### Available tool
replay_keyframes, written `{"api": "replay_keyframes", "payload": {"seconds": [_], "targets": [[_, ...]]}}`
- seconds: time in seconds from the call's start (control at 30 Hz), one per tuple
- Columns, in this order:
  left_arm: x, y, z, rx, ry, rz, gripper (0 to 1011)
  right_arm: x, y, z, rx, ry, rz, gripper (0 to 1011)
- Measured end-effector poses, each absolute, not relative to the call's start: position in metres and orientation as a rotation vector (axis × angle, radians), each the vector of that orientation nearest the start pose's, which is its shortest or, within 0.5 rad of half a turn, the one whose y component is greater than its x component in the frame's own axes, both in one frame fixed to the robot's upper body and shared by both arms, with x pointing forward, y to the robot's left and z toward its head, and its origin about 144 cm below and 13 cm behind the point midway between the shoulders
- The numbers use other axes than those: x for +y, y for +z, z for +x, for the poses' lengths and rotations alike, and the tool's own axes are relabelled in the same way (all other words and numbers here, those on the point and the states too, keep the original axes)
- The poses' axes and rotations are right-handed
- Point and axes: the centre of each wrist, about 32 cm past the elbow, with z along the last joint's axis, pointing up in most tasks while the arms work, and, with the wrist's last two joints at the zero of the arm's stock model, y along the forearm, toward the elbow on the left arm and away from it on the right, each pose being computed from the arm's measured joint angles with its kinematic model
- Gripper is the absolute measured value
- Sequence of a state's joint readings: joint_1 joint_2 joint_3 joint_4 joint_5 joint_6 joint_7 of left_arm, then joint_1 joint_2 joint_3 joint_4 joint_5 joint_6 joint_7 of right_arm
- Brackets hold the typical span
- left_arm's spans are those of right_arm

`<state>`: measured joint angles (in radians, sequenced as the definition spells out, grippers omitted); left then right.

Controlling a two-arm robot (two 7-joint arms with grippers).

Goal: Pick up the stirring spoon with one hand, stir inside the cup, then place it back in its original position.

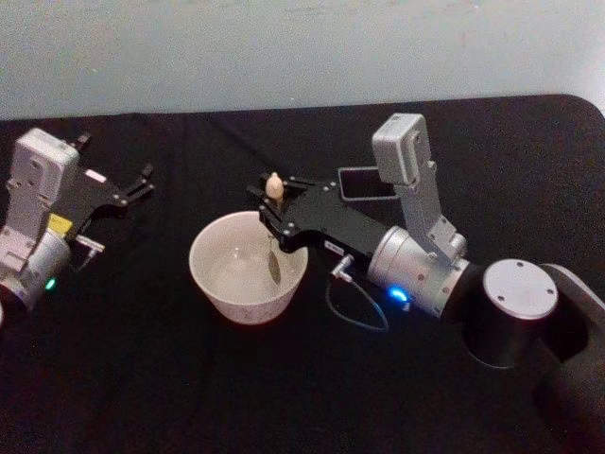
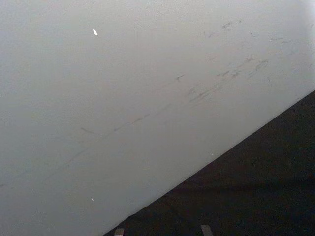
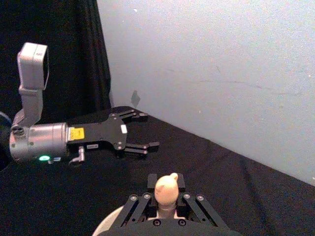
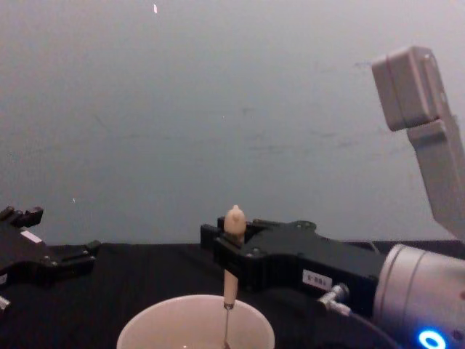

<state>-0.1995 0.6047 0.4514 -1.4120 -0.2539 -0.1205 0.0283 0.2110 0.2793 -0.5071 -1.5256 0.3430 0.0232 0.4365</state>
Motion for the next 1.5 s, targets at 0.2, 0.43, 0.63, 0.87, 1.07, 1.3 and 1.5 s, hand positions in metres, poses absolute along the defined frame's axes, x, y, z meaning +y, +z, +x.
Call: {"api": "replay_keyframes", "payload": {"seconds": [0.2,0.43,0.63,0.87,1.07,1.3,1.5], "targets": [[0.310,1.140,0.489,-0.285,1.248,0.304,1001,-0.166,1.164,0.477,0.011,-0.645,-0.017,197],[0.310,1.140,0.489,-0.285,1.248,0.304,1001,-0.167,1.166,0.469,0.011,-0.613,-0.013,197],[0.310,1.140,0.489,-0.285,1.248,0.304,1001,-0.163,1.166,0.464,0.012,-0.584,-0.012,197],[0.310,1.140,0.489,-0.285,1.248,0.304,1001,-0.154,1.164,0.463,0.013,-0.573,-0.015,197],[0.310,1.140,0.489,-0.285,1.248,0.304,1001,-0.145,1.163,0.468,0.015,-0.583,-0.010,197],[0.310,1.140,0.489,-0.285,1.248,0.304,1002,-0.137,1.164,0.479,0.012,-0.610,0.001,197],[0.310,1.140,0.489,-0.285,1.248,0.304,1001,-0.135,1.163,0.488,0.009,-0.648,-0.001,197]]}}
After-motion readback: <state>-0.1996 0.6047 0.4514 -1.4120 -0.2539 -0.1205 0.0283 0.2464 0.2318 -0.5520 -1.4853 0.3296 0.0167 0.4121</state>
